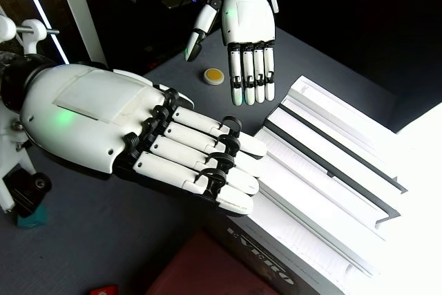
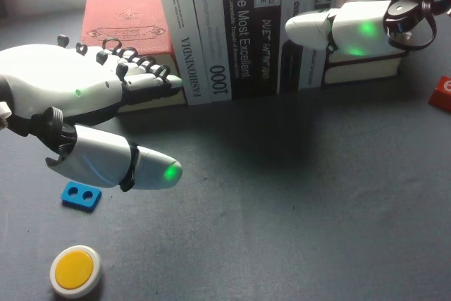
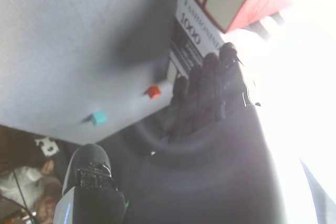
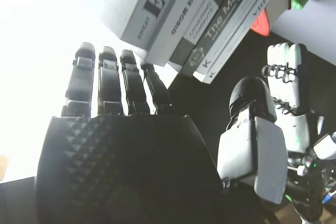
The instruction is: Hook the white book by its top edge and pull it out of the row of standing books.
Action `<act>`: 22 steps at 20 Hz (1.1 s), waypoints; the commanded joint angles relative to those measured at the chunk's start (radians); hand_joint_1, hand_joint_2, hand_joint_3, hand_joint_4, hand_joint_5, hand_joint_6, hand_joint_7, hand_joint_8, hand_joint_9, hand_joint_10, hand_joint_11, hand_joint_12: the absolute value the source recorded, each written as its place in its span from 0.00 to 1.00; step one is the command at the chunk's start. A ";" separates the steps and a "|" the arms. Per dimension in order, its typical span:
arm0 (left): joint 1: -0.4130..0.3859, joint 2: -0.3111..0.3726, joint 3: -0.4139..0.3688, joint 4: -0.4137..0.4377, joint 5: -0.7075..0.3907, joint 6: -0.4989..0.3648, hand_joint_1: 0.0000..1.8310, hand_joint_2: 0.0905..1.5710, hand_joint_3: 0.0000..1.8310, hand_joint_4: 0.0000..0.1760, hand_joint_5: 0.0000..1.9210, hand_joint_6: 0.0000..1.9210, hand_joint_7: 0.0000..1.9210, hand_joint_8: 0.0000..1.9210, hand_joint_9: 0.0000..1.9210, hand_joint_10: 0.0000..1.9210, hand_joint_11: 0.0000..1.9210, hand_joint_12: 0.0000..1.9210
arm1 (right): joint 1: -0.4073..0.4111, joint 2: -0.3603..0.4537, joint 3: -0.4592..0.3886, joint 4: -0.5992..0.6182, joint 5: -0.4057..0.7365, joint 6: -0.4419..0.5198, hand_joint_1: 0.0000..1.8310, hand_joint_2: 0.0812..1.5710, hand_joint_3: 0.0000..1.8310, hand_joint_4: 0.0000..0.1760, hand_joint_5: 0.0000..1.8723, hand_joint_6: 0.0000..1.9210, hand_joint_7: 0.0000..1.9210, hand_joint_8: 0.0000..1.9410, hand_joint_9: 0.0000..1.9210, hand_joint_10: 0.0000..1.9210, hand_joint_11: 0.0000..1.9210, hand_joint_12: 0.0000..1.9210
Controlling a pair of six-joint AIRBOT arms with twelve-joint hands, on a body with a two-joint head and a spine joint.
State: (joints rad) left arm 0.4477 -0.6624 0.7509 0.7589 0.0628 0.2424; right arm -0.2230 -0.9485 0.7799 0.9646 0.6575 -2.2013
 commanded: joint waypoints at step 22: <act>-0.014 0.005 0.000 0.001 -0.066 -0.004 0.00 0.66 0.00 0.00 0.00 0.00 0.00 0.00 0.00 0.00 0.00 0.00 | -0.033 0.079 -0.161 0.056 0.057 -0.098 0.00 0.66 0.00 0.00 0.00 0.00 0.00 0.00 0.00 0.00 0.00 0.00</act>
State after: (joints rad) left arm 0.4473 -0.6624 0.7521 0.7582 0.0601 0.2394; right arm -0.2546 -0.8738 0.6163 1.0439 0.6910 -2.2951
